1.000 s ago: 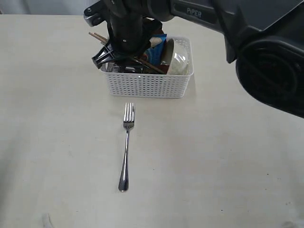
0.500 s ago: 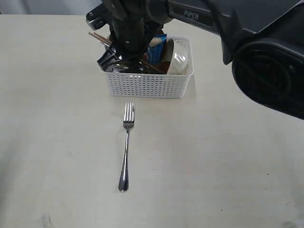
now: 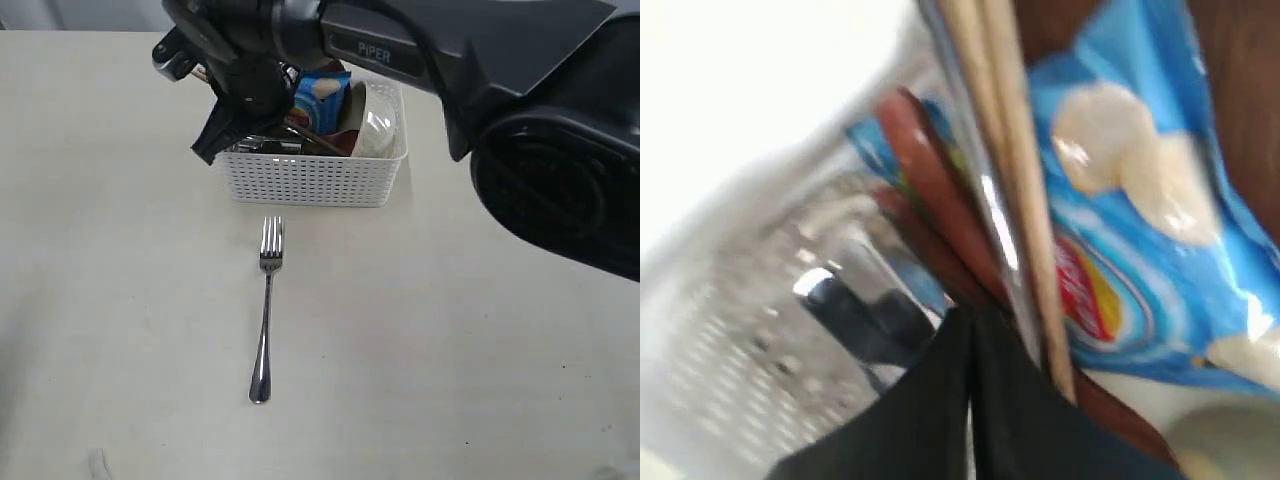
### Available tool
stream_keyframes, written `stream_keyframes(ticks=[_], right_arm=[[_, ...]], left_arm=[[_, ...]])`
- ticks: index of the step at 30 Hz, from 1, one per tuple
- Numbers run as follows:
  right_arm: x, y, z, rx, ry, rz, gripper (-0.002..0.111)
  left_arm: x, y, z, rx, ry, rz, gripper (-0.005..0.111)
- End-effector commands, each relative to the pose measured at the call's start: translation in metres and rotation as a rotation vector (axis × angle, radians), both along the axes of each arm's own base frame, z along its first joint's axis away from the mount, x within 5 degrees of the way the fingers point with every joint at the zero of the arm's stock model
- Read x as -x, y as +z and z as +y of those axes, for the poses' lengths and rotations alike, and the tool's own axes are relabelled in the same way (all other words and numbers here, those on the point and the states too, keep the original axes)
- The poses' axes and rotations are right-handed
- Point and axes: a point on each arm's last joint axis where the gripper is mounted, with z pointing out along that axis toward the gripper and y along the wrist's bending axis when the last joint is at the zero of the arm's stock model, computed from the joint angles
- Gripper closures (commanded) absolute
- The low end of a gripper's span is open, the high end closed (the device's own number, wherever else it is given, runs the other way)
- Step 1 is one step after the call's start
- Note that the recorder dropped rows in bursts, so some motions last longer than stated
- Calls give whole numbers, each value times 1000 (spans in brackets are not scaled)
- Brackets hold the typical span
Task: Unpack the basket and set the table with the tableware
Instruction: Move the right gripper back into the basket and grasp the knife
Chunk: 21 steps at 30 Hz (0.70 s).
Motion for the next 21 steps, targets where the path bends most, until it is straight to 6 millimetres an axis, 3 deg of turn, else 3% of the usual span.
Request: stream_keyframes(ticks=[1,2,3,15,21], right_arm=[[4,10,9,-42,51,-56,83],[3,8,10,-29,52,-69,68],[1,3,9,-14,22,-85,62],[-6,-17,11,-5,-23,-122,62],[-8,-28,10,34,-36,-137,107]], left_arm=[[0,0,0,6,2,-8,107],[0,0,0,6,2,-8,107],[0,0,0,6,2,-8,107],[0,0,0,6,2,-8,107],[0,0,0,6,2,-8,107]])
